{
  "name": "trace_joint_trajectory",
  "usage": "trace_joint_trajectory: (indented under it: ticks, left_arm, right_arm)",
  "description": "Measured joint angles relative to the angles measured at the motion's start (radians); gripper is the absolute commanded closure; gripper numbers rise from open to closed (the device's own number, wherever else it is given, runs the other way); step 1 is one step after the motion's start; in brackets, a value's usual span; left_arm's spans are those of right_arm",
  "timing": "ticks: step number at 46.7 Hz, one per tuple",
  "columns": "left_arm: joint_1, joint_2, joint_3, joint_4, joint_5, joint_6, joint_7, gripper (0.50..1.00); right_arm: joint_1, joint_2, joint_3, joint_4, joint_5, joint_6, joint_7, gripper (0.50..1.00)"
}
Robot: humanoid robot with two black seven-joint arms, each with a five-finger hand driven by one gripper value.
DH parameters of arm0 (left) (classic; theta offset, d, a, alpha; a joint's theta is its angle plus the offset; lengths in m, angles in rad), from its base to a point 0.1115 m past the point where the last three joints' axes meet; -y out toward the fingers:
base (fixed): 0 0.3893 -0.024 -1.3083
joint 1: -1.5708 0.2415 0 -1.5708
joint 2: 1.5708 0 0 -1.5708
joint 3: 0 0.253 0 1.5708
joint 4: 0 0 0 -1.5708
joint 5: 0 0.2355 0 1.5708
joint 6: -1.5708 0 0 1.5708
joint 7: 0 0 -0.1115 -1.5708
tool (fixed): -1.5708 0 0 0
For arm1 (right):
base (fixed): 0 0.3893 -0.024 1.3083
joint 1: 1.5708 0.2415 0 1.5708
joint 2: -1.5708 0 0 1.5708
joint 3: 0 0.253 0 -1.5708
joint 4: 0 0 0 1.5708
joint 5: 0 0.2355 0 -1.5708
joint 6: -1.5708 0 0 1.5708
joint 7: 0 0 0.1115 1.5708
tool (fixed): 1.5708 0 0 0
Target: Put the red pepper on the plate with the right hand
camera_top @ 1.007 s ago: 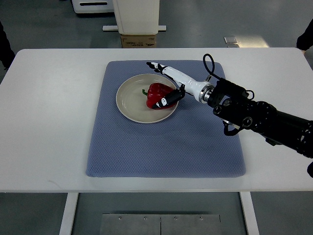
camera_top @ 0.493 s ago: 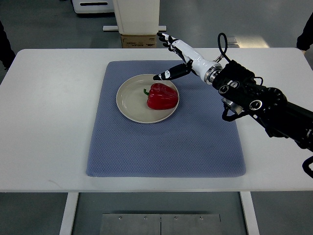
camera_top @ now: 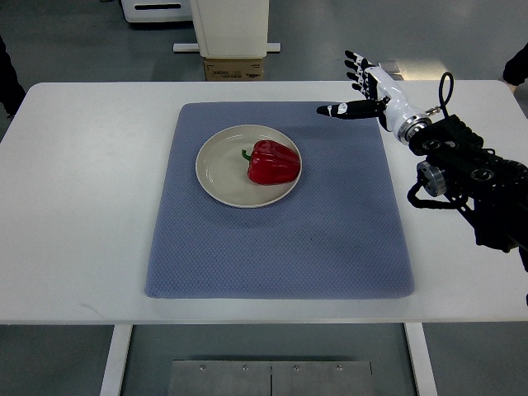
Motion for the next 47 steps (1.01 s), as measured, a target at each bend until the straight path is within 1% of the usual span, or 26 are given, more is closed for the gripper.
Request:
trace_joint_trajectory:
  ticks: [5, 21, 33, 47]
  left_arm:
    - [0.0, 0.0, 0.0, 0.0, 0.0, 0.0, 0.0, 0.5]
    - [-0.001, 0.0, 0.0, 0.0, 0.0, 0.0, 0.0, 0.5]
    - [0.0, 0.0, 0.0, 0.0, 0.0, 0.0, 0.0, 0.5]
    - [0.0, 0.0, 0.0, 0.0, 0.0, 0.0, 0.0, 0.5]
  right_arm:
    - [-0.022, 0.0, 0.023, -0.028, 0.051, 0.0, -0.01, 0.5]
    - [-0.069, -0.007, 0.094, -0.039, 0.197, 0.0, -0.016, 0.5]
    - [-0.098, -0.011, 0.175, -0.038, 0.209, -0.005, -0.011, 0.5]
    - [-0.117, -0.011, 0.18, -0.037, 0.209, -0.003, -0.011, 0.5]
